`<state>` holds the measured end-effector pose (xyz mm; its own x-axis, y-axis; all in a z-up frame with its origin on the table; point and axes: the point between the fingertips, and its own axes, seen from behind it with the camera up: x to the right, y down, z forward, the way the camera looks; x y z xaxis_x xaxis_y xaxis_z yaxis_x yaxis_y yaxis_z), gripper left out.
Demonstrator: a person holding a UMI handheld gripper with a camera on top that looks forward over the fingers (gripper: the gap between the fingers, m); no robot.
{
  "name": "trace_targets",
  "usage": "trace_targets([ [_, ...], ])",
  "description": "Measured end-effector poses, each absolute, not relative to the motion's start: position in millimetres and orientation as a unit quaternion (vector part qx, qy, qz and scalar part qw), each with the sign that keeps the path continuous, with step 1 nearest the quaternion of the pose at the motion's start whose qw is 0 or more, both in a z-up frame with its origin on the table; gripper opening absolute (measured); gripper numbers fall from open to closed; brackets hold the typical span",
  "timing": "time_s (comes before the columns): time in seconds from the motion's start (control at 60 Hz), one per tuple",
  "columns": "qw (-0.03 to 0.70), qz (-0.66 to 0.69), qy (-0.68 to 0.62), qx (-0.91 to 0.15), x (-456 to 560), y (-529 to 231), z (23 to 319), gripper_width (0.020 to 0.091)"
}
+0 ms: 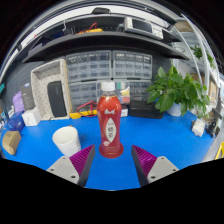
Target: Pour water
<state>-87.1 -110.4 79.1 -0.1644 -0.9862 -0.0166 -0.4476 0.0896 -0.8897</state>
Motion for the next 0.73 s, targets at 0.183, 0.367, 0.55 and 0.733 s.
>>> trace_targets([
  [0.183, 0.356, -0.389, 0.651, -0.545, -133.6, -85.1, 121.3, 0.0732],
  [0.367, 0.367, -0.417, 0.63, -0.544, -158.6, -68.8, 177.4, 0.0734],
  [0.55, 0.381, -0.43, 0.604, -0.552, -172.8, -50.2, 207.3, 0.0734],
  [0.733, 0.381, -0.434, 0.599, -0.556, -178.1, -42.4, 212.2, 0.0735],
])
